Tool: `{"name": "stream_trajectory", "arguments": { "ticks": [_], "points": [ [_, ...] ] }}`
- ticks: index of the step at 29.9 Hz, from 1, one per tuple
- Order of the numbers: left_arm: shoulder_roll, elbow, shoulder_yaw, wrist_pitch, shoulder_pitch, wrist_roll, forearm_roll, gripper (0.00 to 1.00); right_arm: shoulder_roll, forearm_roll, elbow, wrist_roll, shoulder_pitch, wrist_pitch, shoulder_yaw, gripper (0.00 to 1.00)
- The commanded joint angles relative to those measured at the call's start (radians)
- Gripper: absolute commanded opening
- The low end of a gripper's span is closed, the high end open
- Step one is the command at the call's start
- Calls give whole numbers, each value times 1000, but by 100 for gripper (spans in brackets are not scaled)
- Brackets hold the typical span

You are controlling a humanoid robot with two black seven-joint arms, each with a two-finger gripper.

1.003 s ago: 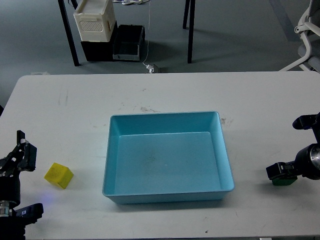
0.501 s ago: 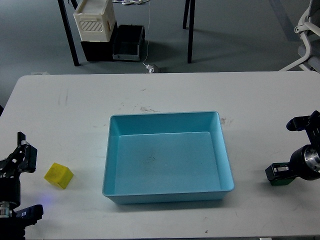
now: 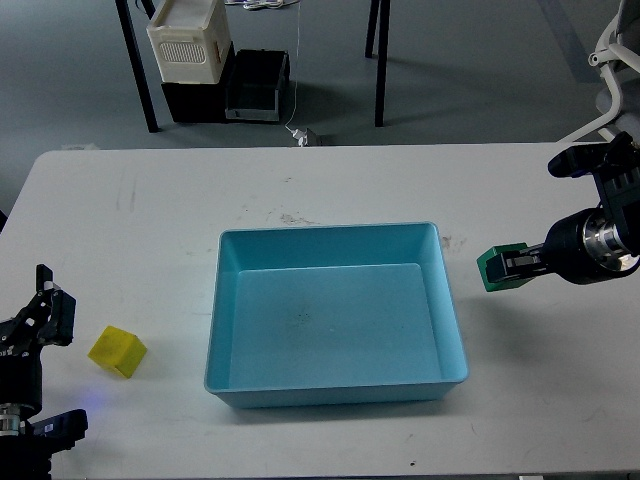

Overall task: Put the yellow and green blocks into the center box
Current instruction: 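Carry the green cube into the blue tray and release it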

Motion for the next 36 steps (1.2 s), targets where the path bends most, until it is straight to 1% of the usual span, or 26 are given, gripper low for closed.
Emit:
{"name": "stream_trajectory", "arguments": {
  "ticks": [1, 4, 7, 11, 13, 15, 17, 18, 19, 21, 22, 23, 24, 25, 26, 27, 32, 36],
  "points": [
    [-2, 0, 0, 0, 0, 0, 0, 100, 131, 100, 1, 2, 124, 0, -23, 0],
    [-3, 0, 5, 0, -5, 0, 0, 100, 271, 147, -7, 6, 167, 0, -56, 0],
    [-6, 0, 14, 0, -6, 0, 0, 100, 424, 160, -51, 6, 172, 0, -90, 0],
    [-9, 0, 14, 0, -8, 0, 0, 100, 556, 151, -161, 6, 112, 0, -130, 0],
    [-9, 0, 14, 0, -8, 0, 0, 100, 610, 149, -226, 6, 59, 0, -139, 0],
    [-9, 0, 14, 0, -8, 0, 0, 100, 639, 148, -277, 6, 26, 0, -142, 0],
    [-9, 0, 14, 0, -9, 0, 0, 100, 662, 148, -295, 6, 0, 0, -142, 0],
    [-9, 0, 14, 0, -11, 0, 2, 100, 671, 149, -297, 6, -9, 0, -144, 2],
    [-9, 0, 14, 0, -17, 0, 2, 100, 678, 149, -297, 6, -12, 0, -144, 6],
    [-9, 0, 15, 0, -21, 0, 2, 100, 681, 152, -298, 6, -12, 0, -144, 25],
    [-9, 0, 15, 0, -21, 2, 2, 100, 682, 155, -298, 7, -12, 0, -144, 31],
    [-9, 0, 15, 0, -21, 2, 2, 100, 681, 155, -298, 7, -8, 0, -142, 39],
    [-9, 0, 15, 0, -23, 2, 3, 100, 681, 157, -298, 6, -3, 0, -144, 63],
    [-9, 1, 15, 0, -25, 3, 3, 100, 679, 155, -298, 6, 0, 0, -142, 100],
    [-9, 1, 15, 0, -25, 3, 5, 100, 675, 157, -298, 6, 3, 0, -142, 97],
    [-9, 3, 15, 0, -25, 3, 5, 100, 671, 158, -298, 6, 3, 0, -142, 100],
    [-11, 4, 17, 0, -25, 5, 5, 100, 641, 163, -304, 6, 5, 0, -135, 100],
    [-11, 4, 31, 0, -25, 3, 5, 100, 580, 168, -335, 4, 9, 0, -95, 100]
  ]
}}
